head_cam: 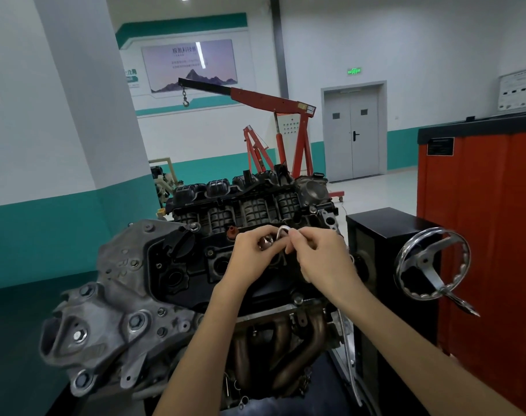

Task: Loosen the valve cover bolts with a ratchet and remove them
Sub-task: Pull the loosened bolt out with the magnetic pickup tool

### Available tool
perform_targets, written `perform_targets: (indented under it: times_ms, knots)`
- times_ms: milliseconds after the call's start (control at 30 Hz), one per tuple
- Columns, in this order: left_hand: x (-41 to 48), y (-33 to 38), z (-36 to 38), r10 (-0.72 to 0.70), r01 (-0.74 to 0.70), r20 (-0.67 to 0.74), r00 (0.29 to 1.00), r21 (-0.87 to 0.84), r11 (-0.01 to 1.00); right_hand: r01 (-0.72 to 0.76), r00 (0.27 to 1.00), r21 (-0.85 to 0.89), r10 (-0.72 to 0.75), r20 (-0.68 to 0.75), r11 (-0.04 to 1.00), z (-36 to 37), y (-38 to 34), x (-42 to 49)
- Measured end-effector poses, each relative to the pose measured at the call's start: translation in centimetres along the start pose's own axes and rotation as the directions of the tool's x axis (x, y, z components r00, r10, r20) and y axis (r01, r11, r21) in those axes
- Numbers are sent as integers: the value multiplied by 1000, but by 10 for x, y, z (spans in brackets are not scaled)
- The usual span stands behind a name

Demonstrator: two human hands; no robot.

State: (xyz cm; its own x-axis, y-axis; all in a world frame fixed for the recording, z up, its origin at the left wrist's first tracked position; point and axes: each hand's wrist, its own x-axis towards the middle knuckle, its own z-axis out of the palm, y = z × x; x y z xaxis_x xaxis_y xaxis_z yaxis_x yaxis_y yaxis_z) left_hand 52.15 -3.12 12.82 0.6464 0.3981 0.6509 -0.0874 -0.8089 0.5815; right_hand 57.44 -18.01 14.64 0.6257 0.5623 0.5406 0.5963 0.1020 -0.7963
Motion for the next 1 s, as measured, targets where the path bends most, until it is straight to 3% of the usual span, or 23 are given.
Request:
perform_targets:
  times_ms: [100, 300, 733, 1000]
  knots:
    - [-5, -13, -6, -99, 100, -46, 994, 13, 995, 0, 998, 30, 2, -61, 1000, -12, -6, 5]
    - [-15, -31, -10, -288, 282, -272, 918, -62, 957, -54, 997, 77, 59, -56, 996, -27, -17, 7]
    - [-18, -35, -9, -310, 309, -283, 908, -47, 950, -50, 992, 224, 74, -101, 973, -46, -37, -5]
    - [-19, -35, -1, -267, 300, -253, 930, 98, 949, -15, 989, 288, 56, -133, 958, -58, -54, -16]
